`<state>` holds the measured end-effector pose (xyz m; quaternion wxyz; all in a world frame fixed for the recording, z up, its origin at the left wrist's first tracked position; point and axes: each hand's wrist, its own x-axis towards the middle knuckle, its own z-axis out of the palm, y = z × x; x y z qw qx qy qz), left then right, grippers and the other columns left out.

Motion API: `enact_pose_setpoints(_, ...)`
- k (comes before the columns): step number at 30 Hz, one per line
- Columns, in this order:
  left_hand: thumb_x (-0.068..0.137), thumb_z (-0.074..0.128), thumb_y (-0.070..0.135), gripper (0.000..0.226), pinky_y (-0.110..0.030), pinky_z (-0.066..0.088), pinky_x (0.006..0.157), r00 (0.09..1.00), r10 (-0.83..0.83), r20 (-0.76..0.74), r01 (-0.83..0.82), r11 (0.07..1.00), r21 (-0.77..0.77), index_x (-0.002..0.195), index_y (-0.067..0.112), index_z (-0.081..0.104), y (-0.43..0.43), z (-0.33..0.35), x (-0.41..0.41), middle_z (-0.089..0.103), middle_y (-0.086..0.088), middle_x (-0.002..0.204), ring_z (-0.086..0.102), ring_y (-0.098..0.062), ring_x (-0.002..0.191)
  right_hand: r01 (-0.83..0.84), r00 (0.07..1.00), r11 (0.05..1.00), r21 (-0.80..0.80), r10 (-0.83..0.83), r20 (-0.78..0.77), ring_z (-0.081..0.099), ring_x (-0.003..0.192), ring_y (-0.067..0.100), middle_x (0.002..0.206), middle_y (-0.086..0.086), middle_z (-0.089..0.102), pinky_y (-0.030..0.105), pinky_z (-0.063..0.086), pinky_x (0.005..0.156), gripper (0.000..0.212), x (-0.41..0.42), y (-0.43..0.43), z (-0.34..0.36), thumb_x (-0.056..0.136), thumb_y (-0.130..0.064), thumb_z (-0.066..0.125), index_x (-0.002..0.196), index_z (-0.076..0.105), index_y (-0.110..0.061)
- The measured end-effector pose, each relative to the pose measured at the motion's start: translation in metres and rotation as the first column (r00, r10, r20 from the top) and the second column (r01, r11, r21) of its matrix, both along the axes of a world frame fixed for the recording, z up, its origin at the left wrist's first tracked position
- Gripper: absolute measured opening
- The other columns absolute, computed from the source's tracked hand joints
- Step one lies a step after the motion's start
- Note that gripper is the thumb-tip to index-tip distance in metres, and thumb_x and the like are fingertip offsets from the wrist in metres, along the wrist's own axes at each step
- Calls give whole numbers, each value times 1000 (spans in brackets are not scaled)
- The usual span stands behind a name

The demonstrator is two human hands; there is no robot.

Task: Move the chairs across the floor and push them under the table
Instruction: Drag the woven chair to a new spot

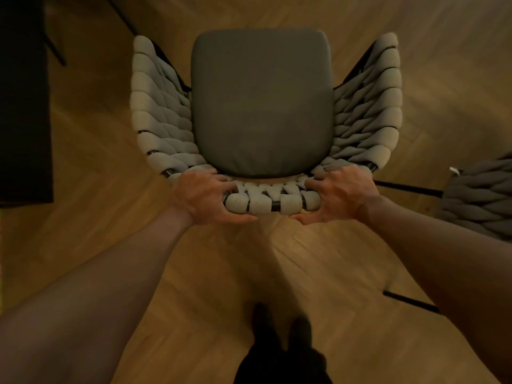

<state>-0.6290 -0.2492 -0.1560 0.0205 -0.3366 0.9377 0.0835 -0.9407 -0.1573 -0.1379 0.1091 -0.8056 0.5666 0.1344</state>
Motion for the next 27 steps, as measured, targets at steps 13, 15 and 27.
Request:
enact_pose_setpoints(13,68,32,111,91,-29,42,67,994,49,100,-49,999,5,97,36,77,-180,7,-72,71,16,82,64,-9,81,-16,999,1000,24,17,-49,51,71,9,79,-15,45,23,18,52,88,-69,-185,19,74,-107,25,113,65,-39)
enact_pose_setpoints(15,68,31,111,92,-29,42,67,993,57,98,-58,998,2,96,36,76,-206,10,-83,71,17,82,64,-8,81,-18,1000,1000,14,18,-21,53,70,10,77,-15,47,24,26,54,90,-80,-215,15,73,-108,22,110,65,-38)
enact_pose_setpoints(27,66,36,111,88,-28,36,63,988,142,64,-142,990,-4,87,35,75,-374,10,-128,68,17,74,57,-9,75,-34,998,999,30,32,56,58,80,16,84,-14,49,31,43,69,100,-133,-399,-1,70,-110,19,110,66,-32)
